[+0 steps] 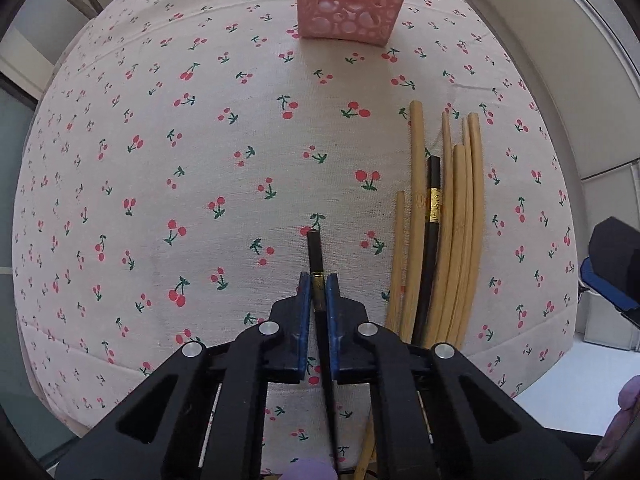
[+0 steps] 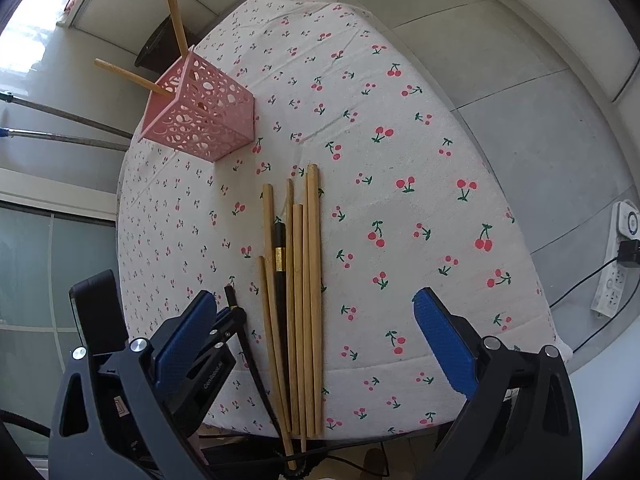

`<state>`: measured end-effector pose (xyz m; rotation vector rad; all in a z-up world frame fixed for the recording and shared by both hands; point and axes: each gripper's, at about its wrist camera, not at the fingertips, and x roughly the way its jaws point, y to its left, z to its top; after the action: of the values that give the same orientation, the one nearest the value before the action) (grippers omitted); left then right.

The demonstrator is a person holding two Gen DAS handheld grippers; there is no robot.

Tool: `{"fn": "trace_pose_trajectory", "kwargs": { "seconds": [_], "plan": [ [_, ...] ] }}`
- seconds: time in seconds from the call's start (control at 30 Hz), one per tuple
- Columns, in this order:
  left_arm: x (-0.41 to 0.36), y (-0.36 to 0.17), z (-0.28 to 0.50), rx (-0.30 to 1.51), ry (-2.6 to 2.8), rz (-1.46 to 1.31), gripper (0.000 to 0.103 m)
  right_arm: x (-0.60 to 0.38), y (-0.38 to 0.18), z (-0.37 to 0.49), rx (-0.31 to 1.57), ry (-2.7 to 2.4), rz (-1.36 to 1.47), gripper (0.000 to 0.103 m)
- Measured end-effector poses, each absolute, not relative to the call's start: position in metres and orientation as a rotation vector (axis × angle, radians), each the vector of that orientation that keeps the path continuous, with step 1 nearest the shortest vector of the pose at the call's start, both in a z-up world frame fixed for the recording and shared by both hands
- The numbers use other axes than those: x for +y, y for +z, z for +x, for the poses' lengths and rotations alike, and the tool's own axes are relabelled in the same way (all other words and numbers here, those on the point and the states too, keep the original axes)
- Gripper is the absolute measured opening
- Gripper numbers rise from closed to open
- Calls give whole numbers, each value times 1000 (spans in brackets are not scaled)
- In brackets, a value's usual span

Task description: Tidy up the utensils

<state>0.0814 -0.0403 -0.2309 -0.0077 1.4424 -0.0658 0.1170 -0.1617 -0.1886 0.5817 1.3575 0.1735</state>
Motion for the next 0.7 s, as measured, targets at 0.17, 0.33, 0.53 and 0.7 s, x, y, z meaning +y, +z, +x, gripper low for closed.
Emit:
{"fn": "trace_pose_trajectory", "kwargs": {
  "seconds": [0.17, 0.33, 0.53, 0.7],
  "plan": [
    [-28, -232, 85, 1439, -27, -32, 6, -148, -195, 125, 1382, 235, 661, 96],
    [-14, -222, 91, 1419, -24, -90, 6, -128, -197, 143, 1355, 335, 748, 96],
    [-17, -226, 94, 1440, -44, -113, 6, -119, -210, 164, 1337, 325, 780, 96],
    [15, -221, 104, 1450, -44, -116, 8, -118, -228, 167, 1379, 303, 819, 68]
  ]
}}
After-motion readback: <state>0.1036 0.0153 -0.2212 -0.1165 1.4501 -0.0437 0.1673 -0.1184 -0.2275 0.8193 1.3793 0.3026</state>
